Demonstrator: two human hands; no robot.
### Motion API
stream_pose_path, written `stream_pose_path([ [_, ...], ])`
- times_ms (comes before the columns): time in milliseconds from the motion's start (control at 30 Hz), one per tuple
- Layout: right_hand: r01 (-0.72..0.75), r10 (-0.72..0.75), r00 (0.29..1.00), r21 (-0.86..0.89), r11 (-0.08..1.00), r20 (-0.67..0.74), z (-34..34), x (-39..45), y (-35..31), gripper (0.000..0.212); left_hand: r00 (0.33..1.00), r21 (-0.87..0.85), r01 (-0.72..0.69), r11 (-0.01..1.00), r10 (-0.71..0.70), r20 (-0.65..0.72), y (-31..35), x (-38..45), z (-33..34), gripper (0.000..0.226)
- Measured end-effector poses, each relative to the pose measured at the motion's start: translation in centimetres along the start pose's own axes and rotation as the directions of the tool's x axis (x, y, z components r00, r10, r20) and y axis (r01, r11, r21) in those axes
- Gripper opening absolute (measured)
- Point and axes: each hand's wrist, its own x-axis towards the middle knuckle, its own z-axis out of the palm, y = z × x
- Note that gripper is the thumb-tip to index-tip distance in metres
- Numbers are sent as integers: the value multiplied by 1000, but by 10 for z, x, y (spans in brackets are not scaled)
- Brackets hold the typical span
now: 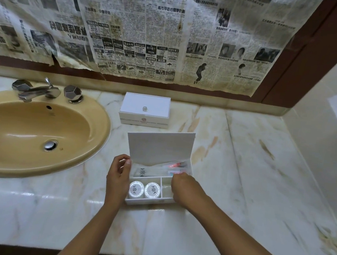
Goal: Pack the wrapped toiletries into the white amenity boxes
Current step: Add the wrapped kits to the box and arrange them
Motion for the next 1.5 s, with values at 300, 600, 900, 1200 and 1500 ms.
stream_pose_path([
  [300, -39, 37, 999, 88, 995, 16, 3, -3, 4, 25, 1000, 12, -15, 1000, 15, 4, 0, 0, 0, 10],
  [600, -16, 35, 994, 182, 983, -105, -9, -10, 11, 28, 1000, 0, -10, 1000, 10, 4, 1, -1, 0, 9],
  [900, -215, 267, 947, 270, 939, -176, 3, -15, 71, 29, 1000, -8, -11, 1000, 11, 7, 1, -1, 0, 11],
  [1200, -284, 298, 953, 194, 939, -47, 33, -15, 82, 25, 1000, -3, -16, 1000, 16, 9, 0, -1, 1, 11],
  [1500, -299, 346, 916, 233, 925, -202, 12, -9, 85, 25, 1000, -6, -5, 1000, 5, 5, -2, 0, 1, 8],
])
